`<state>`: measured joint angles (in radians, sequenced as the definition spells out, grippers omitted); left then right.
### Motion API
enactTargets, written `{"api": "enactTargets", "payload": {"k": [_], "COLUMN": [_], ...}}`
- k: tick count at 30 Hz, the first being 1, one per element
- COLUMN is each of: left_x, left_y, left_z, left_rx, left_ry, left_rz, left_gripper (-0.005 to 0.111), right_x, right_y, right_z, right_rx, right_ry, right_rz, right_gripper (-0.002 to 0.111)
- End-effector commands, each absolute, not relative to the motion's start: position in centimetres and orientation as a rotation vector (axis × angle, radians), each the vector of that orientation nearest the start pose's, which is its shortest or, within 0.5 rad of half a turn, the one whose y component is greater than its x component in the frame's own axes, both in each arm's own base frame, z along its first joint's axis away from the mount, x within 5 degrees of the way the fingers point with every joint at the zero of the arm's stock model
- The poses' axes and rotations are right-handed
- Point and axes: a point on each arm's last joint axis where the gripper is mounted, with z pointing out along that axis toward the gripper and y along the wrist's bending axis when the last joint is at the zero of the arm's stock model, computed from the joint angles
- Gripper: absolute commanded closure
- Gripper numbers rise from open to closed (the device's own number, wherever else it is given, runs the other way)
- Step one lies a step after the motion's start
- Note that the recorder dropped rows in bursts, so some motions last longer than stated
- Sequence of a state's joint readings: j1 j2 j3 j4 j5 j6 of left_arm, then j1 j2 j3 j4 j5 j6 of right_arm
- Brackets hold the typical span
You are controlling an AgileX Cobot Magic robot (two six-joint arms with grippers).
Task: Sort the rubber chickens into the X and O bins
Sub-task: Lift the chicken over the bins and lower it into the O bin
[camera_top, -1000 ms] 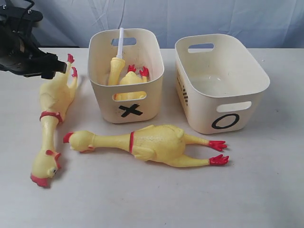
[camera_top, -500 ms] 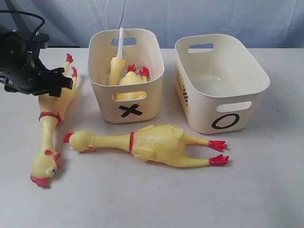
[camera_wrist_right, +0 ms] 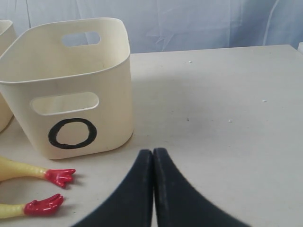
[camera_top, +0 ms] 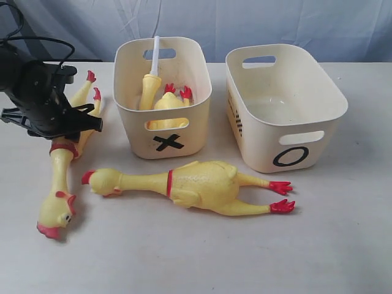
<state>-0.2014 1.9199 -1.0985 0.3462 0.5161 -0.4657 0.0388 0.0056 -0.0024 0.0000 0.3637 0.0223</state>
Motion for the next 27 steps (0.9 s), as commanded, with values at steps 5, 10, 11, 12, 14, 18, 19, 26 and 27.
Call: {"api": "enactTargets", "payload": {"k": [5, 10, 11, 12, 14, 18, 19, 26, 27], "left_x": [34.7, 34.2, 34.1, 33.8, 33.3, 31.7, 31.4, 28.4, 28.4], "left_y": [-3.2, -2.8, -3.0, -3.7, -4.5, -7.0, -7.4, -12.5, -13.5], "left_z": [15.4, 20.9, 21.9, 24.6, 27.3, 33.1, 33.7, 39.1, 38.9], "left_rx": [0.122, 0.031, 0.021, -0.005, -0.066, -0.167, -0.134, 0.063, 0.071], "left_ry": [2.8, 2.607, 2.562, 2.447, 2.324, 2.026, 1.988, 1.604, 1.578], "left_rz": [0.562, 0.542, 0.489, 0.321, 0.11, -0.329, -0.343, -0.622, -0.674], "left_gripper": [0.107, 0.107, 0.107, 0.107, 0.107, 0.107, 0.107, 0.107, 0.107], "right_x": [5.3, 5.3, 5.3, 5.3, 5.3, 5.3, 5.3, 5.3, 5.3], "right_y": [0.2, 0.2, 0.2, 0.2, 0.2, 0.2, 0.2, 0.2, 0.2], "right_z": [18.1, 18.1, 18.1, 18.1, 18.1, 18.1, 18.1, 18.1, 18.1], "right_rx": [-0.02, -0.02, -0.02, -0.02, -0.02, -0.02, -0.02, -0.02, -0.02], "right_ry": [1.845, 1.845, 1.845, 1.845, 1.845, 1.845, 1.845, 1.845, 1.845], "right_rz": [0.044, 0.044, 0.044, 0.044, 0.044, 0.044, 0.044, 0.044, 0.044], "right_gripper": [0.108, 0.108, 0.108, 0.108, 0.108, 0.108, 0.108, 0.108, 0.108]}}
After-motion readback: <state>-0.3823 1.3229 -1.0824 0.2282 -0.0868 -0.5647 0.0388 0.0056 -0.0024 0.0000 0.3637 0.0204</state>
